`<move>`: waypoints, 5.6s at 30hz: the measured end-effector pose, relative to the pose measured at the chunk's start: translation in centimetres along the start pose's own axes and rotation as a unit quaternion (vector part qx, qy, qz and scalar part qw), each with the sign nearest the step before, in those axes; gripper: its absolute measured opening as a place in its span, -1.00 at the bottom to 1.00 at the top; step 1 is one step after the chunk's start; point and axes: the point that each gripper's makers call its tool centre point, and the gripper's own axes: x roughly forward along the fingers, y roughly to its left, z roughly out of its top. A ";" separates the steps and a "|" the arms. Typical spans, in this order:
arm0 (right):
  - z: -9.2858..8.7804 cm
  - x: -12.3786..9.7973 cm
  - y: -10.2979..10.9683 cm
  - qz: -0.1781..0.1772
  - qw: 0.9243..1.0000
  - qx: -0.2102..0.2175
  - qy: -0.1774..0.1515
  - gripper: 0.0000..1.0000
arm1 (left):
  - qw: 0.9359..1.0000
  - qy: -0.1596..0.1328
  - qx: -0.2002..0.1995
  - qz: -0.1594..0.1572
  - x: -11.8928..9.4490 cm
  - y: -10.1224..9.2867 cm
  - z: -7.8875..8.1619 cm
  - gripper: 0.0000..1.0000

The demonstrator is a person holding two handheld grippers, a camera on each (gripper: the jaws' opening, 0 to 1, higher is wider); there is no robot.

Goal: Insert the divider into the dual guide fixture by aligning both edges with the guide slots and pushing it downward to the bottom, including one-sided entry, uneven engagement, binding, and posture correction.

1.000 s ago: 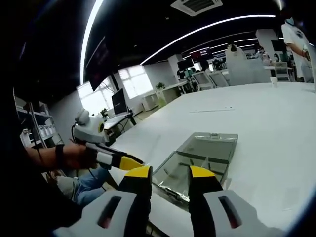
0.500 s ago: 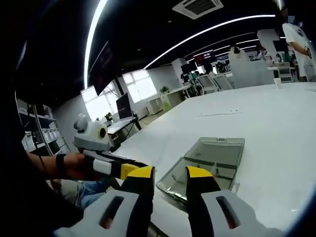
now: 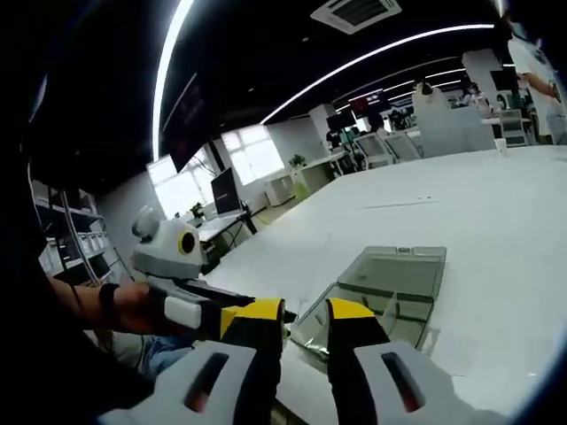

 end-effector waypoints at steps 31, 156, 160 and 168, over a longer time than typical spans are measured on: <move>-0.6 0.3 -0.4 -0.017 0.999 0.047 0.005 -0.96 | 0.999 -0.001 -0.022 -0.037 0.7 -1.2 -0.8 -0.41; -1.3 3.7 -2.7 -0.253 0.949 0.187 -0.005 -1.00 | 0.982 -0.022 0.176 -0.057 -6.3 7.9 1.0 0.54; -1.7 4.1 -2.6 -0.254 0.947 0.194 -0.002 -1.00 | 0.982 -0.019 0.182 -0.057 -6.3 8.3 1.0 0.57; -2.1 4.8 -2.8 -0.258 0.942 0.216 -0.005 -1.00 | 0.982 -0.008 0.180 -0.053 -6.7 9.1 0.8 0.66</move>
